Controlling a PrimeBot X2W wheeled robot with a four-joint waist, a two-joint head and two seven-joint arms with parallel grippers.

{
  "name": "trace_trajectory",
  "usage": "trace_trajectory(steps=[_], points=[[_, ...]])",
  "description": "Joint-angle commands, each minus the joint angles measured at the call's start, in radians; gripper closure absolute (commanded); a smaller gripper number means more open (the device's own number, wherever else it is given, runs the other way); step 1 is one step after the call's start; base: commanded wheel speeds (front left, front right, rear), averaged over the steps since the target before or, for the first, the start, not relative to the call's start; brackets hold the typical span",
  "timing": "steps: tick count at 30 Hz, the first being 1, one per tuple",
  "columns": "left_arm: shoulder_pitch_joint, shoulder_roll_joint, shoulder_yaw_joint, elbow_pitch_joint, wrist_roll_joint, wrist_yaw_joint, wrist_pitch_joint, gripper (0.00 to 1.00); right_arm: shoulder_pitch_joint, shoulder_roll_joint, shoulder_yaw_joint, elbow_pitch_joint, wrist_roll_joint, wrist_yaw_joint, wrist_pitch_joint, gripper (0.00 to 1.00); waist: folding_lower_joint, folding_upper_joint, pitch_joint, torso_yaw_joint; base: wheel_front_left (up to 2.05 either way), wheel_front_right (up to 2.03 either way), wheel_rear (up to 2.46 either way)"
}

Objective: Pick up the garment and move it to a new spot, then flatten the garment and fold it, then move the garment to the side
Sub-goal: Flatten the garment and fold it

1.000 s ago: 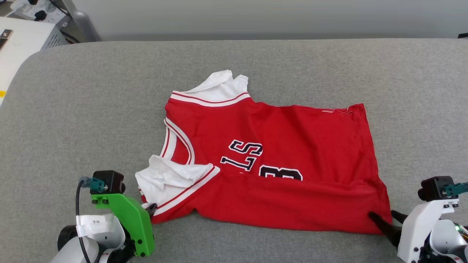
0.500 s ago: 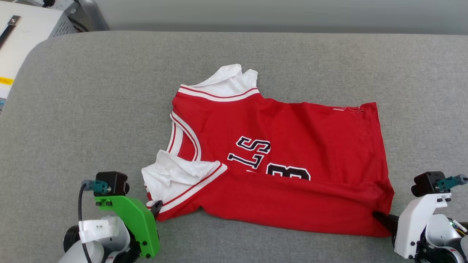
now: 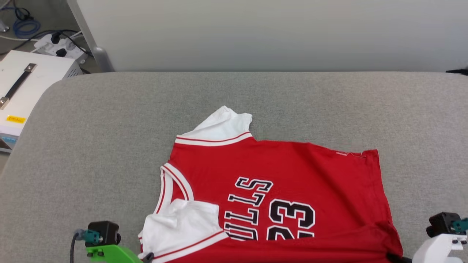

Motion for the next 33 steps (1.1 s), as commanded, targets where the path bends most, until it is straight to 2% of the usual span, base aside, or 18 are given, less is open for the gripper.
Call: trace_trajectory(steps=[1,8,9,10,11,12,22,28,33], points=[[0.027,0.006,0.007,-0.002,-0.01,0.01,-0.001,1.0,0.03,0.012,-0.021,-0.007,-0.008,-0.001,0.01,1.0,0.0,0.0,-0.024,-0.009,0.0,0.0,0.0],[0.037,-0.035,-0.012,0.052,-0.038,-0.023,-0.02,1.0,0.084,0.069,-0.052,-0.018,-0.031,-0.001,0.006,0.98,0.0,0.0,-0.031,-0.008,0.0,0.0,0.0],[0.026,-0.042,-0.014,0.071,-0.035,-0.03,-0.031,1.0,0.084,0.077,-0.055,-0.018,-0.034,-0.001,-0.01,0.58,0.0,0.0,-0.029,-0.008,0.0,0.0,0.0],[0.017,-0.053,-0.013,0.087,-0.037,-0.035,-0.041,0.73,0.082,0.083,-0.056,-0.018,-0.036,-0.001,-0.026,0.0,0.0,0.0,-0.027,-0.007,0.0,0.0,0.0],[0.008,-0.067,-0.014,0.106,-0.043,-0.042,-0.048,0.31,0.079,0.086,-0.056,-0.019,-0.043,-0.001,-0.05,0.0,0.0,0.0,-0.026,-0.006,0.0,0.0,0.0],[0.0,-0.071,-0.018,0.12,-0.041,-0.048,-0.051,0.0,0.075,0.088,-0.057,-0.022,-0.054,-0.001,-0.079,0.0,0.0,0.0,-0.025,-0.006,0.0,0.0,0.0],[-0.118,-0.096,0.01,0.147,0.061,-0.063,-0.23,0.0,0.029,0.148,-0.086,-0.1,-0.201,-0.001,-0.485,0.0,0.0,0.0,-0.022,-0.019,0.0,0.0,0.0],[-0.211,-0.104,0.017,0.149,0.136,-0.07,-0.332,0.0,-0.004,0.169,-0.067,-0.155,-0.286,-0.001,-0.599,0.0,0.0,0.0,0.005,-0.045,0.0,0.0,0.0],[-0.325,-0.116,0.018,0.187,0.175,-0.089,-0.38,0.0,-0.045,0.174,-0.047,-0.207,-0.322,-0.001,-0.634,0.0,0.0,0.0,0.065,-0.071,0.0,0.0,0.0]])
